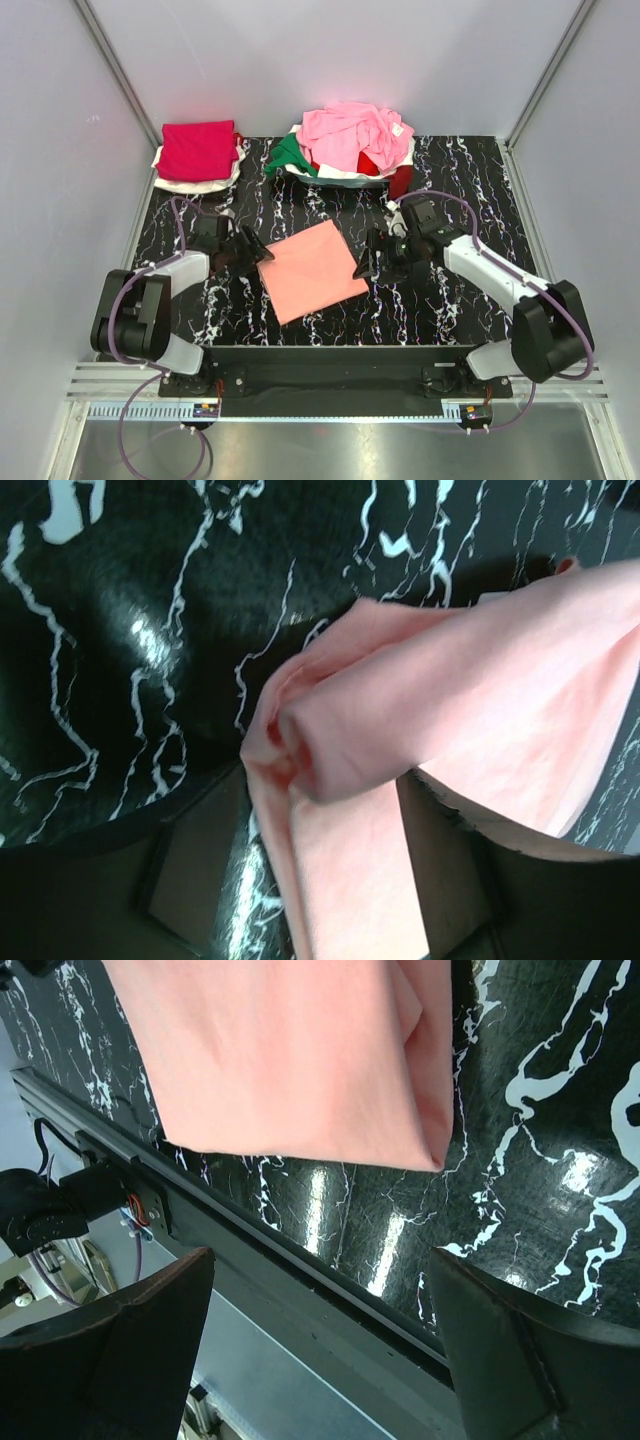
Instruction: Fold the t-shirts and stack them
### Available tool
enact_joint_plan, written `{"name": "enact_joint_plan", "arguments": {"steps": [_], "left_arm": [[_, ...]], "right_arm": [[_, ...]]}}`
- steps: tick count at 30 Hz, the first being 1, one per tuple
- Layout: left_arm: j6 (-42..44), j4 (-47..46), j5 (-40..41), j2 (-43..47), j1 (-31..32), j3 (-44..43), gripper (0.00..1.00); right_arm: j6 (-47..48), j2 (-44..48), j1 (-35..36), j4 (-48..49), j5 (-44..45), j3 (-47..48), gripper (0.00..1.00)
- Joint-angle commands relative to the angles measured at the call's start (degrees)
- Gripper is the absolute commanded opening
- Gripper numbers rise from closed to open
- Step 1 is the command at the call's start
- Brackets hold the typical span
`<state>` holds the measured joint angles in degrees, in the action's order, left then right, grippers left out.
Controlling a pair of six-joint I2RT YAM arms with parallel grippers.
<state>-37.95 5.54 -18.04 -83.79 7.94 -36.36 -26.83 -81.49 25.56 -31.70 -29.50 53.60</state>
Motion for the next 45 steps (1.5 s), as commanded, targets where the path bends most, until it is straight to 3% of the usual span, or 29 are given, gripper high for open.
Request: {"name": "enact_joint_plan", "arguments": {"steps": [1,5,6,8,9,10,14,17,26,33,38,45], "left_arm": [[-0.89,-1.49,2.23,-3.49,0.58,2.69,0.67],[-1.86,-3.86,2.31,-4.01,1.63,3.57,0.47],[-1.95,-4.13,2.31,-4.54,1.98,3.66,0.33],[-1.86,-4.57,2.48,-4.89,2.16,3.58,0.22],[-1.69,-4.57,2.66,-5.15,2.16,3.05,0.07],[-1.34,-4.31,2.49,-5.24,2.16,2.53,0.0],[2.43,0.67,3.45,-4.46,1.9,-2.82,0.0],[5.78,6.38,4.42,-4.72,0.5,-10.38,0.0],[18.26,24.85,7.4,-13.85,-9.6,-38.94,0.0],[27.23,31.19,9.08,-22.98,-10.76,-58.0,0.0],[26.8,33.83,9.52,-28.0,-12.6,-69.35,0.0],[27.32,39.81,9.17,-39.68,-13.74,-94.47,0.0]], "right_arm": [[0.11,4.14,0.28,1.91,-0.3,-2.18,0.94],[0.55,6.61,0.28,1.29,1.02,-4.82,0.94],[0.55,6.78,0.37,1.29,1.19,-5.09,0.94],[0.37,7.4,0.28,1.47,1.11,-6.05,0.94],[0.11,7.58,0.37,1.82,1.11,-6.32,0.94],[-0.15,7.93,0.28,2.17,0.93,-6.75,0.94],[-5.41,9.51,0.37,10.76,-5.29,-10.88,0.94],[-11.65,9.34,1.85,22.45,-8.38,-15.1,0.94],[-16.85,6.0,10.38,41.87,-0.21,-19.68,0.94],[-16.59,-0.42,11.53,45.06,0.85,-18.98,0.92],[-16.33,-3.58,11.44,44.54,0.14,-17.66,0.91],[-16.06,-6.13,11.53,43.83,-1.09,-16.16,0.91]]}}
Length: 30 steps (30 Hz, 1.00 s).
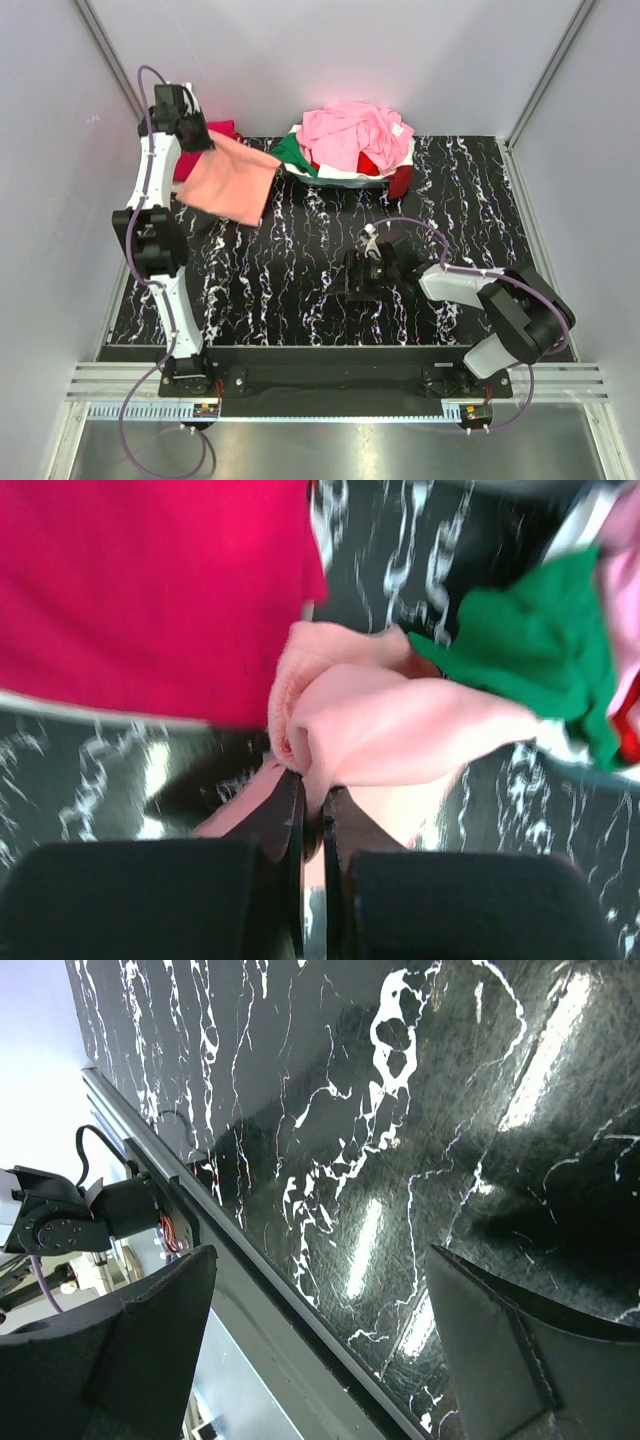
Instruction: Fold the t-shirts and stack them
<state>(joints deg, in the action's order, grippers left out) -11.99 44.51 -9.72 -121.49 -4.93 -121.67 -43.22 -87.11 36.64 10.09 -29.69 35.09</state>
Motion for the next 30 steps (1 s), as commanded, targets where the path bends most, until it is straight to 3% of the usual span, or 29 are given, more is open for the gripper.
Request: {"name": "enact_joint_plan", "arguments": {"steps": [1,13,20,30], "left_arm": [[1.44,0.67,0.75,-2.6,-0.96,-10.42,0.0],[2.32,-13.04,-1.89,-0.5,-2.98,-10.52,0.0],[3.64,-13.05,-1.36,-2.69,-3.95,-17.02,0.0],[4.34,-15.24,-1.36,-2.87,-4.91,-19.04,0.0]], "right_arm": [[0.33,-1.13,0.36,1.95,-0.98,2.7,0.91],[0.68,-5.52,0.36,0.11,-2.39,5.78,0.91],[0.95,-6.4,0.36,-0.42,-2.65,6.57,0.91],[1.03,-7.46,0.27,-0.77,-3.27,7.27,0.91]]}}
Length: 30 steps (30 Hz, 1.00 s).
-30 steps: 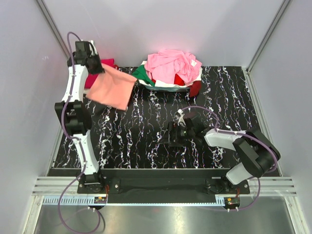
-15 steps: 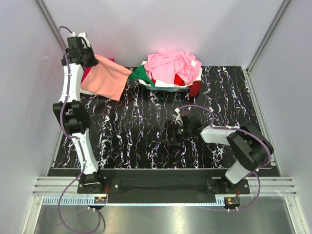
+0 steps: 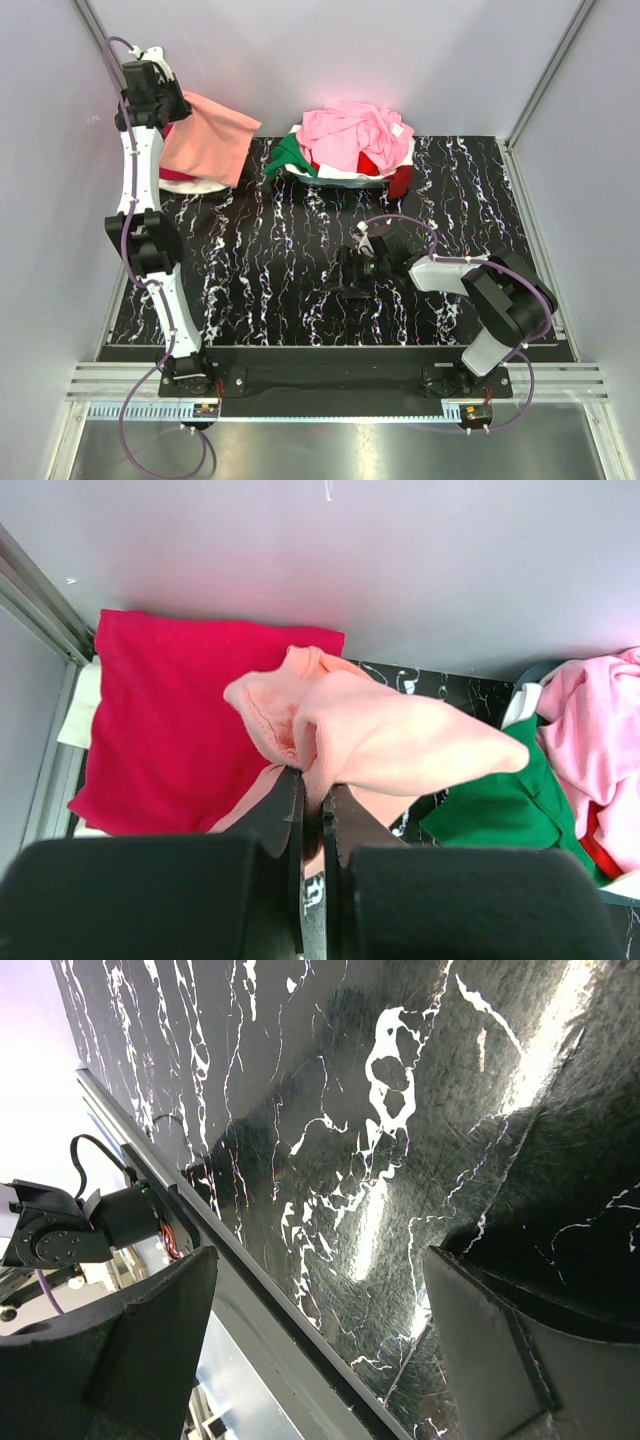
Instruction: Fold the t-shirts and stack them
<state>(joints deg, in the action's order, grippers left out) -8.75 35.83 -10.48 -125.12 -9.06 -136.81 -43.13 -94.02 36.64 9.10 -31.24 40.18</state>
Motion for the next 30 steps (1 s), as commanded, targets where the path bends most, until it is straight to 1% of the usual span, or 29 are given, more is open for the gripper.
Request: {"name": "enact_joint_plan", "arguments": {"steps": [1,6,15,24,30], "left_arm": [[0.93,-6.13,-0.51,0.49,-0.96,-4.51,0.0],[0.58,-5.43,-1.64,1.19,-1.31,-4.52,0.0],[-0.03,-5.95,-1.38,2.42,-1.84,-5.31,0.0],[-0.39,-5.78,-1.74,5.94,-1.93,-5.04,0.0],[-1.88,-6.48,-3.14,8.75,-1.75,-2.5,0.0]], "right_arm": [[0.95,-0.64,0.27,0.13,-1.8,2.27,0.91],[1.04,-0.99,0.18,0.04,-1.98,2.53,0.91],[1.04,-1.43,0.1,0.04,-2.33,2.79,0.91],[0.86,-1.52,0.01,0.21,-2.59,2.62,0.9],[0.86,-1.43,0.01,0.48,-2.59,2.53,0.91]]}}
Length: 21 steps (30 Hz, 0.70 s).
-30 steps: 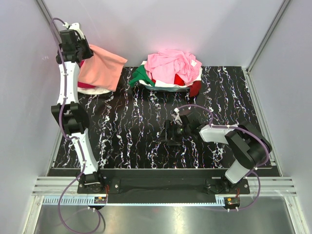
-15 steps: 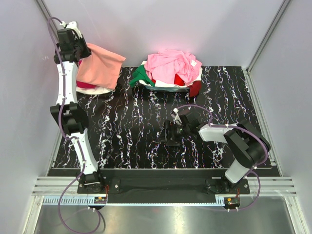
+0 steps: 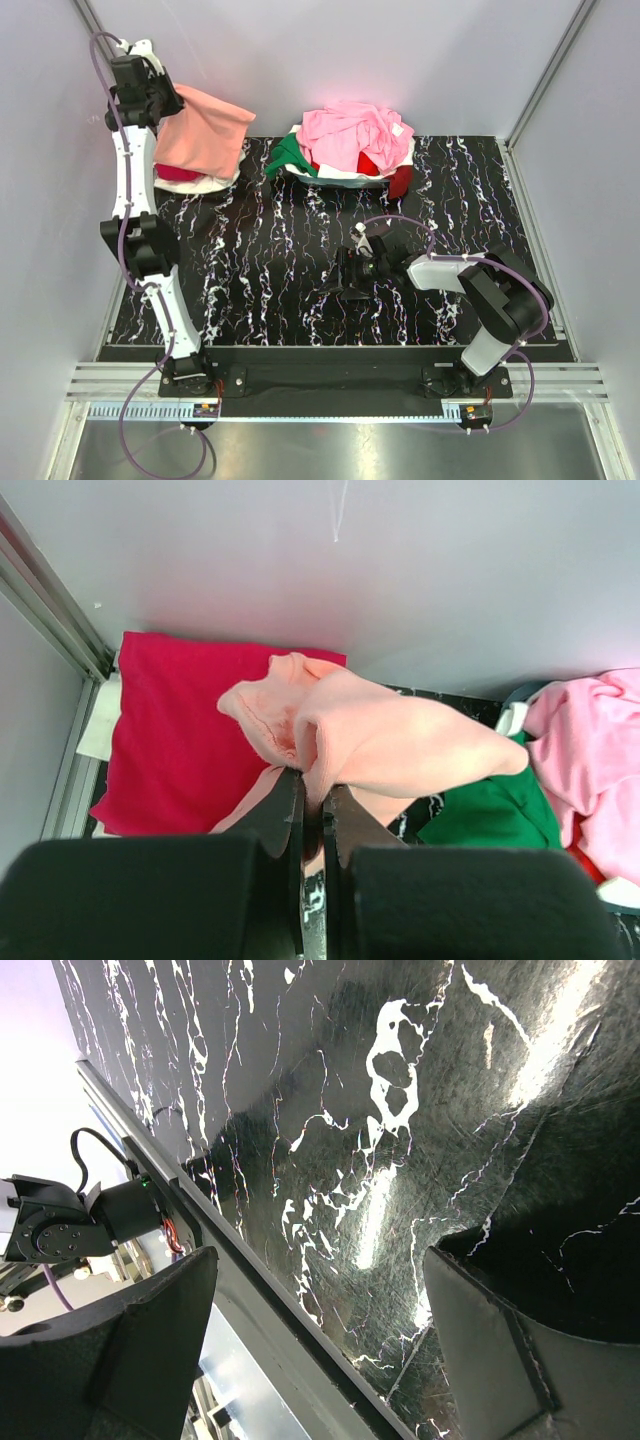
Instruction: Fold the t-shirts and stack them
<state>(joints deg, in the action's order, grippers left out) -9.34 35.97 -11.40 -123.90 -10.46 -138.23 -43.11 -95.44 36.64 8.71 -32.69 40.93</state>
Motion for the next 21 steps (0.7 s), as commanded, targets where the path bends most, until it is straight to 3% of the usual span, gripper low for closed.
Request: {"name": "enact_joint_plan", "arguments": {"steps": [1,17,21], "left_arm": [[-1.38,-6.61,-2.31,8.22,-0.26,-0.72,0.0],[-1.64,-6.78,-2.93,7.62,-0.18,1.65,0.0],[-1.73,-6.09,-2.14,3.32,-0.35,-2.73,0.0]], "right_arm": [[0.92,0.08,0.01,0.96,-1.15,1.79,0.91],[0.84,0.16,-0.08,1.31,-1.41,1.52,0.91],[0.84,-0.18,-0.26,1.31,-1.59,1.61,0.91]]}}
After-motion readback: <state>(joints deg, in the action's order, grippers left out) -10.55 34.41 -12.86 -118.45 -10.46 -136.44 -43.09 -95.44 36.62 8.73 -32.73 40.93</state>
